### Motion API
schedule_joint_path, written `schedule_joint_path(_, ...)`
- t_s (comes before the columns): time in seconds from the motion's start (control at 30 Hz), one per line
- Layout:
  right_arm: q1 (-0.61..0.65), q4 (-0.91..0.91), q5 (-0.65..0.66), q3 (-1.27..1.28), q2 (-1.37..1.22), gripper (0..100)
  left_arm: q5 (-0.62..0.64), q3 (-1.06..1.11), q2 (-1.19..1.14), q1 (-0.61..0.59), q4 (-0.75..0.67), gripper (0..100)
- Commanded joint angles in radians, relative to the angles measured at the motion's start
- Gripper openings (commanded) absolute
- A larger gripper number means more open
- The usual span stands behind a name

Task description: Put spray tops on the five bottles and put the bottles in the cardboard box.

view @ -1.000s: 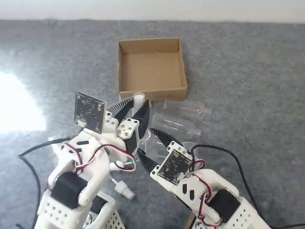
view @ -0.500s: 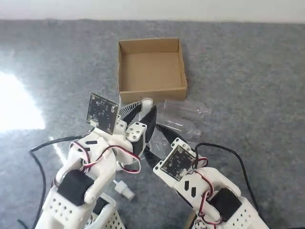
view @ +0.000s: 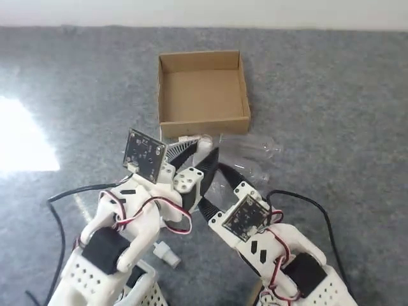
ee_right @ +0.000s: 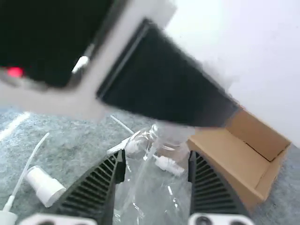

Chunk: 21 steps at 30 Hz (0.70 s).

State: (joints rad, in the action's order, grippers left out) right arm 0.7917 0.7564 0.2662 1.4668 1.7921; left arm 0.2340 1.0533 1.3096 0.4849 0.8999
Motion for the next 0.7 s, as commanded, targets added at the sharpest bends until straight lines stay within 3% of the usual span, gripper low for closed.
schedule_joint_path(0.0,-0.025,-0.024,0.015,-0.075,0.024,9.8,0.005,-0.004,0.009,0.005,-0.014,18)
schedule_joint_path(0.43,-0.031,-0.024,0.011,-0.084,0.024,9.8,0.005,-0.108,0.009,-0.002,0.086,22)
schedule_joint_path(0.67,-0.084,-0.064,0.008,-0.077,0.024,9.8,0.003,-0.154,0.009,-0.097,0.089,22)
